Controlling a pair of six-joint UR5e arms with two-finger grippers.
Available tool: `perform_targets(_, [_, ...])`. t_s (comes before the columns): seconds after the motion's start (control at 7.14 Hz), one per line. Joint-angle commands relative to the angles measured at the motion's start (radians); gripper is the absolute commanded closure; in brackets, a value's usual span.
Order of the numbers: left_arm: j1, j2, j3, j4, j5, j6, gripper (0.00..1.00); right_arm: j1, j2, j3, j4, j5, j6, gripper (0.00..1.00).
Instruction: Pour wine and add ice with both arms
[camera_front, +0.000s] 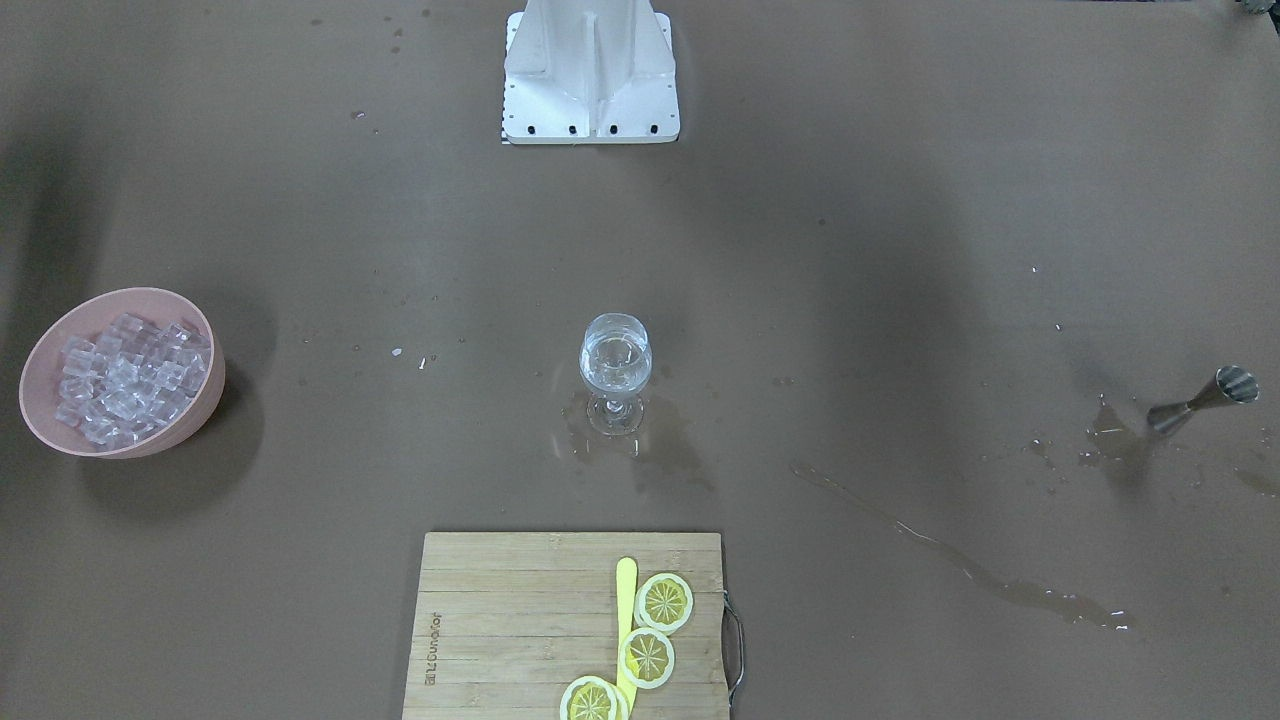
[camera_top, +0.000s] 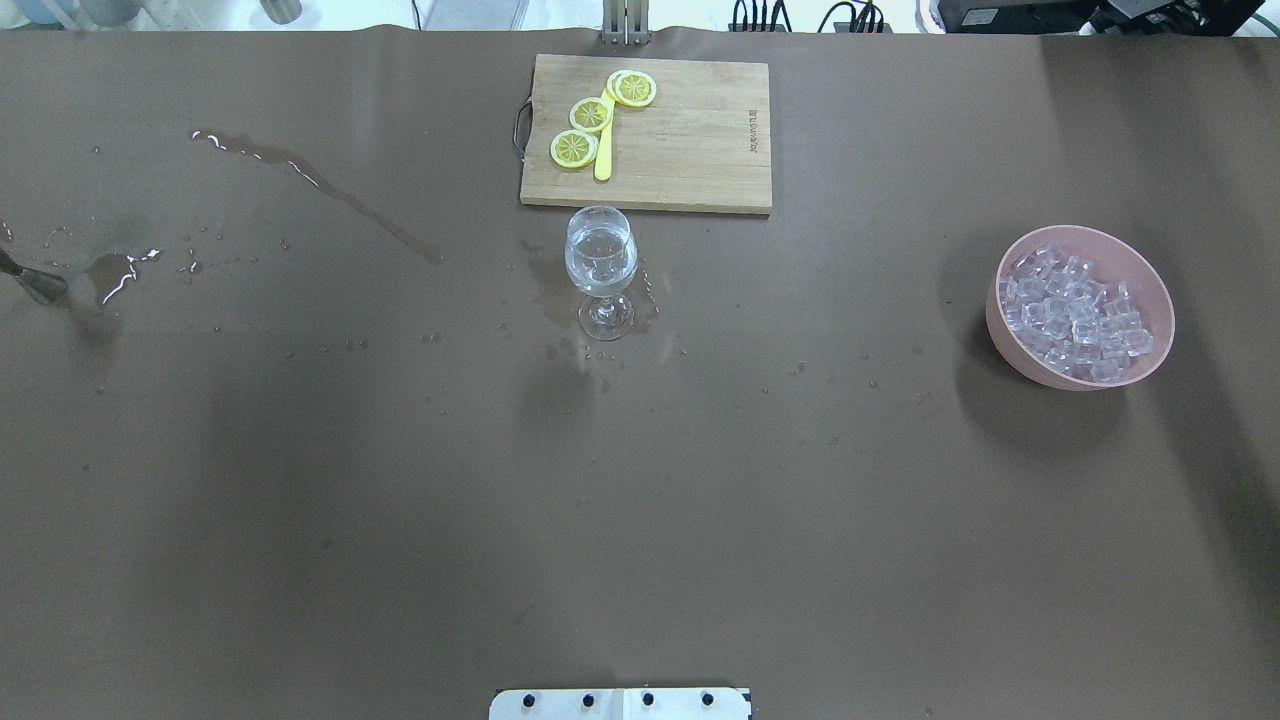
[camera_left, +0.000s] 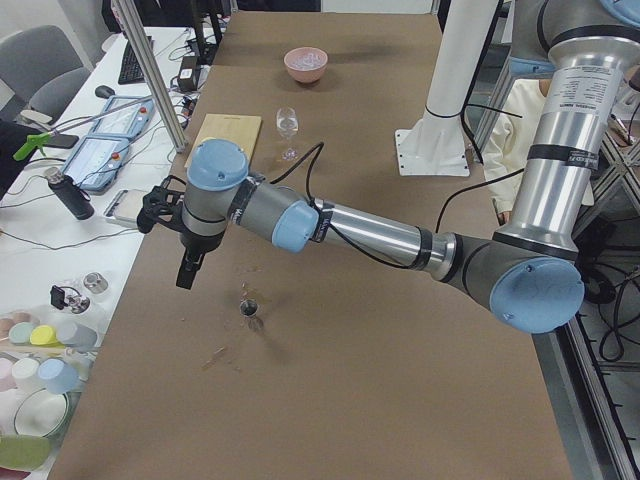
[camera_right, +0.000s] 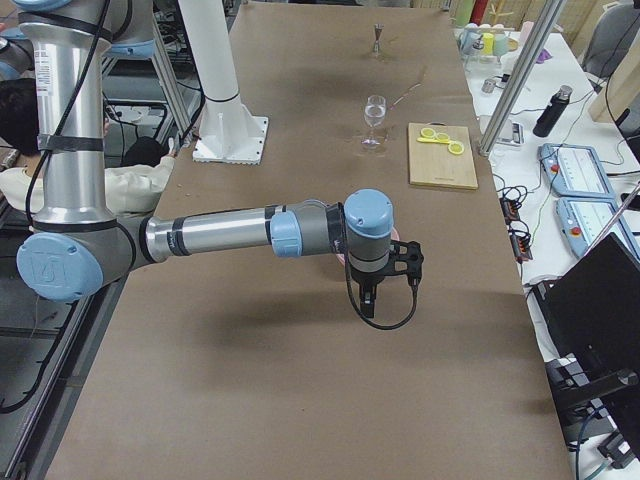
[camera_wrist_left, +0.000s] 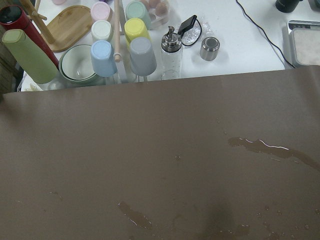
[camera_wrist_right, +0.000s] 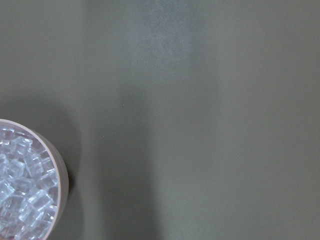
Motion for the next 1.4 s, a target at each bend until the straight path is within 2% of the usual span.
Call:
perform_targets(0.0, [0.007,0.071,0.045,-0.217,0.001,-0.086,0.02,-0.012,-0.004,0.049,-0.001,0.003,0.084,0.01])
perform_targets(0.42, [0.030,0.170,0.154,-0.551,0.009,-0.174,0.02,-0.124,0.005,0.108,0.007,-0.017,0.162,0.01])
perform_targets(0.56, [0.062,0.198,0.156,-0.654,0.036,-0.243,0.02,-0.185,0.016,0.128,0.007,-0.061,0.182,0.01])
perform_targets(0.98, [0.279,0.276,0.171,-0.926,0.284,-0.432,0.02,-0.329,0.100,0.121,0.001,-0.106,0.315,0.02])
perform_targets(1.26, [0.379,0.281,0.258,-1.072,0.427,-0.494,0.02,-0.388,0.182,0.056,-0.001,-0.148,0.373,0.02])
